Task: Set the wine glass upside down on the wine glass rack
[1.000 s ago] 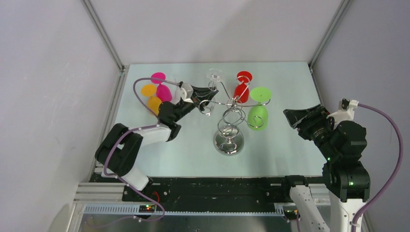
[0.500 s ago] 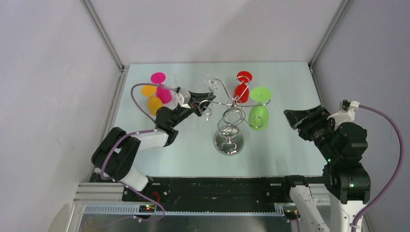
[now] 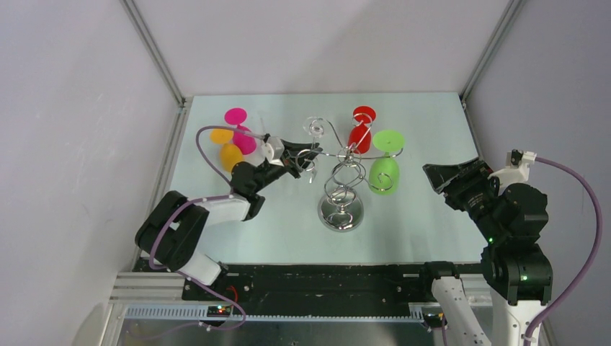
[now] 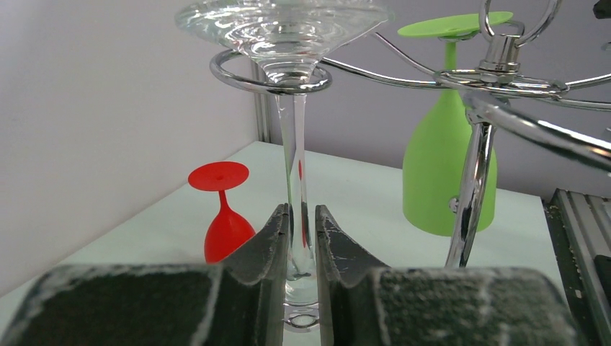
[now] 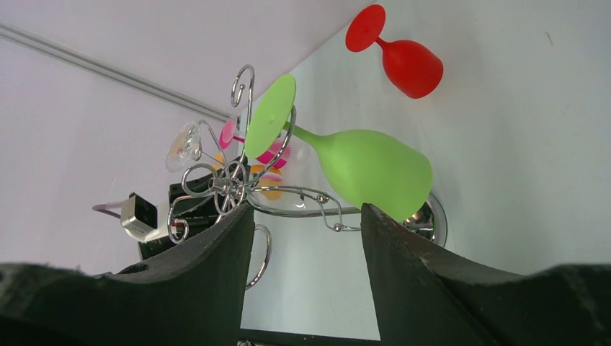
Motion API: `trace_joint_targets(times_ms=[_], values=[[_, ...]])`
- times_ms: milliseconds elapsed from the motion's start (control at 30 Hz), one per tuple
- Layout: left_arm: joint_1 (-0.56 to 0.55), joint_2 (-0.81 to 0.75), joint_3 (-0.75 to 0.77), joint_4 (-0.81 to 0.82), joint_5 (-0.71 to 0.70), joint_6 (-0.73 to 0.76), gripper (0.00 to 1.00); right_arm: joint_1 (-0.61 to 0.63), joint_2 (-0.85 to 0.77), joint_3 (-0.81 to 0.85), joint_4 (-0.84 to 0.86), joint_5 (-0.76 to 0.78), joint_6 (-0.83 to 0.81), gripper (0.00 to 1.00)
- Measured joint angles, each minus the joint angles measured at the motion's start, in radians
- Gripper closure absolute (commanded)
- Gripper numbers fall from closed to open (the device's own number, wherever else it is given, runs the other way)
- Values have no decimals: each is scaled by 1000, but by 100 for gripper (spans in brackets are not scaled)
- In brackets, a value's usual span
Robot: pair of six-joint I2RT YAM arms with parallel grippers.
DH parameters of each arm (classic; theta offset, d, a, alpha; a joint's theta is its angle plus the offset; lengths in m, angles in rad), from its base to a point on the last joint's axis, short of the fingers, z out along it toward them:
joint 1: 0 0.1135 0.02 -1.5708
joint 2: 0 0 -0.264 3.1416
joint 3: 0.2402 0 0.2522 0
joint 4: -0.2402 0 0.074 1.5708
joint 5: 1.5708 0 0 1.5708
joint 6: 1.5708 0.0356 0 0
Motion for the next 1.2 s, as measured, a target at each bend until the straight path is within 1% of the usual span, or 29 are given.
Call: trace_joint_targets(times_ms=[67, 133, 167, 200, 233, 267, 300, 467, 700, 800, 867, 1033, 1100, 1200], values=[[-1, 0, -4, 3, 4, 0, 98, 0, -1, 0, 0, 0, 0, 39], [-2, 0, -8, 9, 5, 0, 92, 0, -3, 0, -1, 0, 0, 39], [-2, 0, -9, 12, 5, 0, 85, 0, -5, 0, -1, 0, 0, 39], [-2, 0, -10, 14, 5, 0, 81, 0, -6, 0, -2, 0, 0, 39], [-2, 0, -10, 16, 5, 0, 74, 0, -8, 0, -2, 0, 0, 39], [-2, 0, -10, 16, 5, 0, 71, 0, -10, 0, -2, 0, 0, 39], [-2, 0, -10, 16, 5, 0, 65, 0, -11, 0, -2, 0, 0, 39], [-3, 0, -10, 32, 6, -4, 54, 0, -11, 0, -3, 0, 0, 39], [-4, 0, -10, 39, 6, -10, 41, 0, -12, 0, -8, 5, 0, 39], [-5, 0, -10, 40, 6, -10, 32, 0, -13, 0, -11, 7, 0, 39], [-5, 0, -11, 40, 6, -10, 28, 0, -17, 0, -17, 8, 0, 39], [-5, 0, -37, 45, -2, -10, 24, 0, -24, 0, -32, 26, -2, 39], [-5, 0, -55, 45, -12, -10, 21, 0, -24, 0, -43, 35, -8, 39], [-5, 0, -69, 45, -17, -16, 13, 0, -32, 0, -60, 58, -17, 38]])
